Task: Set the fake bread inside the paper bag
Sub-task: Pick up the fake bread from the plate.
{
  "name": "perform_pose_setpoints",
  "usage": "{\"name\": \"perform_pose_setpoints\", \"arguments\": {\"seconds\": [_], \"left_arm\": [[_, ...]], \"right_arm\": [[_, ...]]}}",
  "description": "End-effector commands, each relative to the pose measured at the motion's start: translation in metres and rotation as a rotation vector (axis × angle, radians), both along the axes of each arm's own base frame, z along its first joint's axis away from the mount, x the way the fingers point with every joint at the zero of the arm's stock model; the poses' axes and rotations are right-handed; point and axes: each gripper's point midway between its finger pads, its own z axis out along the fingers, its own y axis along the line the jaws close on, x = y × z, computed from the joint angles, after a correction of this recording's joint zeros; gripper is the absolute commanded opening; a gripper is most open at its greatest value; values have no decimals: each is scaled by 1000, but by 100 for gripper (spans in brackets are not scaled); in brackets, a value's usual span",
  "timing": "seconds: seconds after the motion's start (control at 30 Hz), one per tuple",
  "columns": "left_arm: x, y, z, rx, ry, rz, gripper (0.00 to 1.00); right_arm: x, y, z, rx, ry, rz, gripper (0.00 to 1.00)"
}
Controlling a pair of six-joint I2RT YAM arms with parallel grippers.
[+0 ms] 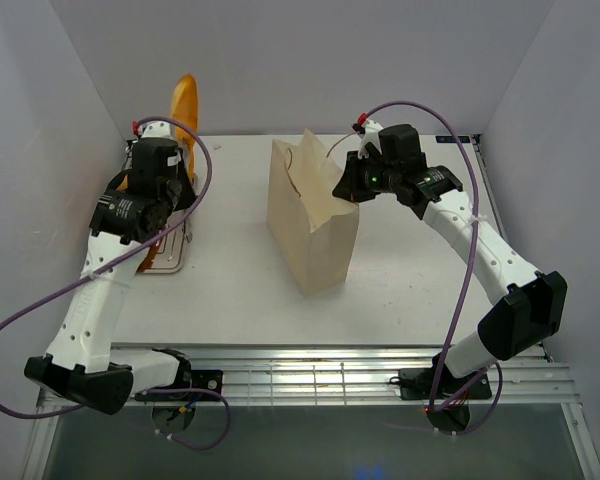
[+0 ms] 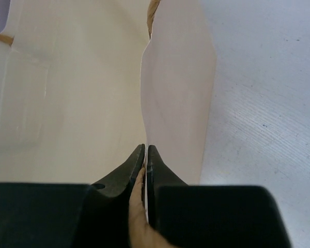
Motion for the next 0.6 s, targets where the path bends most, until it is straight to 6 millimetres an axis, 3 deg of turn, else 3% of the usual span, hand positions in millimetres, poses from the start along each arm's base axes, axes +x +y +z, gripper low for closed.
{"name": "perform_pose_setpoints", "arguments": {"seconds": [0.0,0.2,0.37,0.4,0.47,0.53,0.57], "left_arm": [[-20,-40,58,-240,-133,-155,0],[-55,-85,141,-498,-278,-395,0],[-87,-107,205,-661,-423,-560,0],[-101,-107,217,-680,-472,-597,0],[-108,-117,225,-716,-528,-680,0],[-128,-122,233,-745,-582,-773,0],[-124,-128,229,-785,-601,-804,0]], "right_arm": [[-2,1,32,22,-78,-3,8],[-5,7,39,14,-107,-21,8],[-4,8,35,-15,-128,-48,8],[-4,10,36,-10,-134,-46,8],[-6,10,34,-8,-129,-47,8],[-6,12,32,-10,-126,-47,8],[-6,12,33,-10,-130,-48,8]]}}
